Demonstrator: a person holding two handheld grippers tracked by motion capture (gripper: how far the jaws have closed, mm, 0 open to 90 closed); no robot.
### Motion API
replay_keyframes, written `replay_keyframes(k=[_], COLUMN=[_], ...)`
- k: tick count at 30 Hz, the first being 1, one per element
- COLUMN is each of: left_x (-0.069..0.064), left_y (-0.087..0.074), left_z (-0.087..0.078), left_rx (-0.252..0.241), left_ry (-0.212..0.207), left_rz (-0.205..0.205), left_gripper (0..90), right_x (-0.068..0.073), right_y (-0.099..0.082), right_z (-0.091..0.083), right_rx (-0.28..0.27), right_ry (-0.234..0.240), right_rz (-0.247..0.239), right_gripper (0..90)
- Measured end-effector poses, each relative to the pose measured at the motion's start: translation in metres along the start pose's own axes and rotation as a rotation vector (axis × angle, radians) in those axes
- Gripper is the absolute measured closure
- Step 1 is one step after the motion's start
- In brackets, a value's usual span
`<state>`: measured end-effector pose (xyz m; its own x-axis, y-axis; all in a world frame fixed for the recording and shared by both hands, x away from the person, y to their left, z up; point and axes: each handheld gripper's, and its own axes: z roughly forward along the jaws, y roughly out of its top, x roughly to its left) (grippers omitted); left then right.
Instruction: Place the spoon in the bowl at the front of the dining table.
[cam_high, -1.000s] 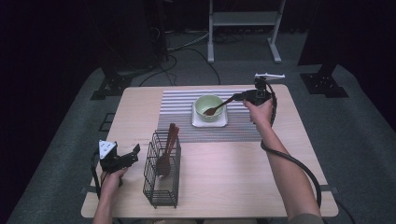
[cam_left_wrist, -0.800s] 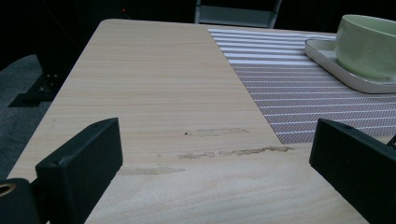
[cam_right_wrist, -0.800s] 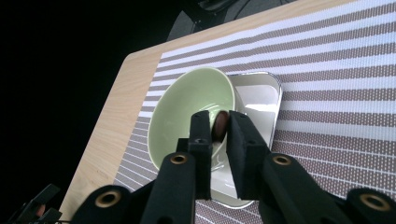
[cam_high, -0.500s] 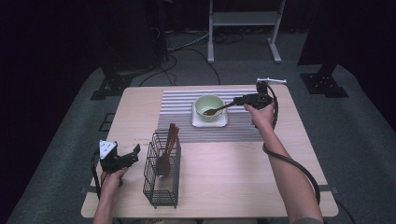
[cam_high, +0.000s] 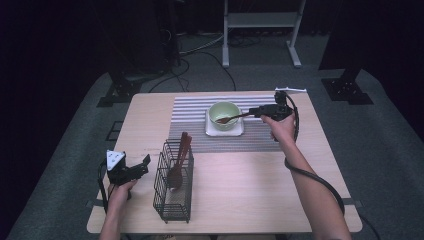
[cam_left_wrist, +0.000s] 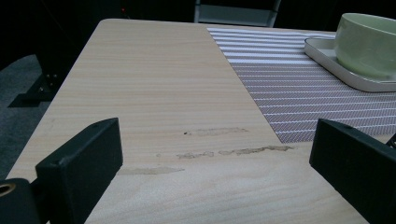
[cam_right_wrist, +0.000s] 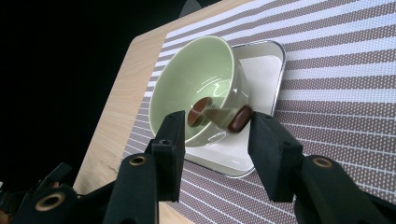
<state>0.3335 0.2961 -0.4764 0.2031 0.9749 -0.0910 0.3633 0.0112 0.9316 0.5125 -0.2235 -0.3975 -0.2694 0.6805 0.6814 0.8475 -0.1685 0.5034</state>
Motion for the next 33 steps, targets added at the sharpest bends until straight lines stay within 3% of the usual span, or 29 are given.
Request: replay_keyframes(k=[21,33], left_x=[-0.001,-0.001], left_y=[0.000,0.000], left_z=[0.000,0.000], left_rx=[0.003,0.005], left_ry=[0.001,0.003], left_rz=[0.006,0.010], left_gripper=[1.7,1.7], right_x=[0.008,0.010], right_y=[-0.017,-0.030], right_z=[-0.011,-0.023], right_rx=[0.043,0.055], right_ry=[0.047,0.066], right_rz=[-0.043,-0.083], right_gripper=[39.2,35.9])
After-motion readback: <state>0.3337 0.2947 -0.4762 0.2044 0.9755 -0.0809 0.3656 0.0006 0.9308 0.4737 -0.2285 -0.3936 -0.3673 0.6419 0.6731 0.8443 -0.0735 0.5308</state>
